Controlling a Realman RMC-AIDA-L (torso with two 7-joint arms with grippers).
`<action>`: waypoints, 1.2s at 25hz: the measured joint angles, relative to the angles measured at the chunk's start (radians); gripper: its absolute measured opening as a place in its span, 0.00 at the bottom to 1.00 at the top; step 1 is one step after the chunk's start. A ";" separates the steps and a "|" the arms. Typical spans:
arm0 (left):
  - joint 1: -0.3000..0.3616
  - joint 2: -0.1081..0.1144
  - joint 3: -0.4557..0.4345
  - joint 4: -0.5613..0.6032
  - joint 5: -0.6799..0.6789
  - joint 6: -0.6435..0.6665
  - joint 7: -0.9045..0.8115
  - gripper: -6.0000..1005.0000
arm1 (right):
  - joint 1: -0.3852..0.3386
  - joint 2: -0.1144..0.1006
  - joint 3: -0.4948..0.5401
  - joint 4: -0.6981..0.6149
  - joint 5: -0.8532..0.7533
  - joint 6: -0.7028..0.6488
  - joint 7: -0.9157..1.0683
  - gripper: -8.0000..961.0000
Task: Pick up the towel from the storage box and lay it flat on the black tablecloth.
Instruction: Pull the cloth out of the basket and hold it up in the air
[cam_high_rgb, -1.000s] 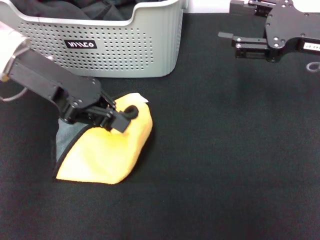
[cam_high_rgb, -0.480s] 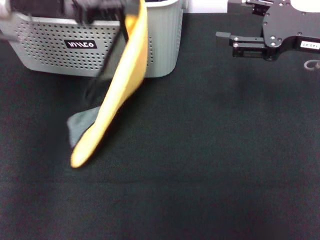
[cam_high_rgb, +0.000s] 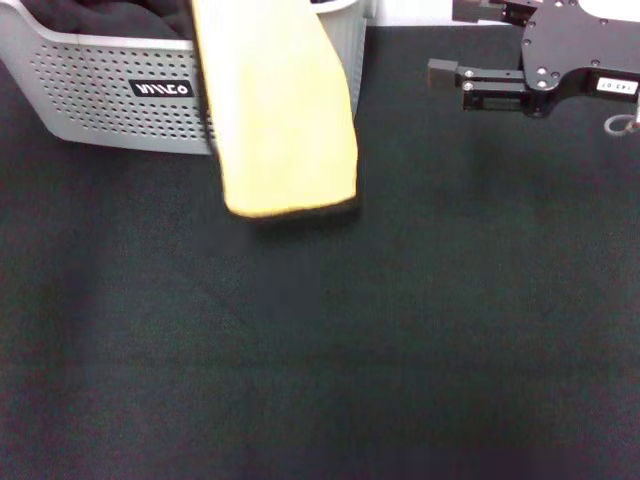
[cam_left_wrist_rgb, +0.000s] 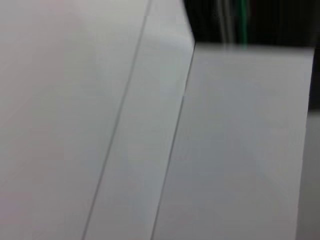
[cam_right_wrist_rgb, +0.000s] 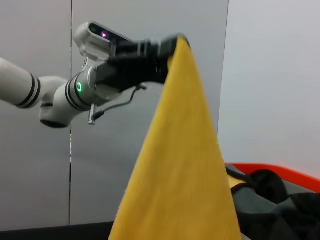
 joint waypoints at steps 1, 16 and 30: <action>0.009 0.003 0.000 0.019 -0.041 0.000 0.002 0.02 | 0.000 0.002 -0.001 0.000 0.000 0.000 -0.002 0.80; 0.044 -0.055 0.000 0.099 -0.446 0.004 -0.041 0.02 | -0.001 0.014 -0.089 0.051 0.023 0.037 -0.078 0.80; 0.012 -0.087 0.000 0.096 -0.557 0.000 -0.087 0.02 | 0.010 0.015 -0.389 0.063 0.252 0.234 -0.246 0.80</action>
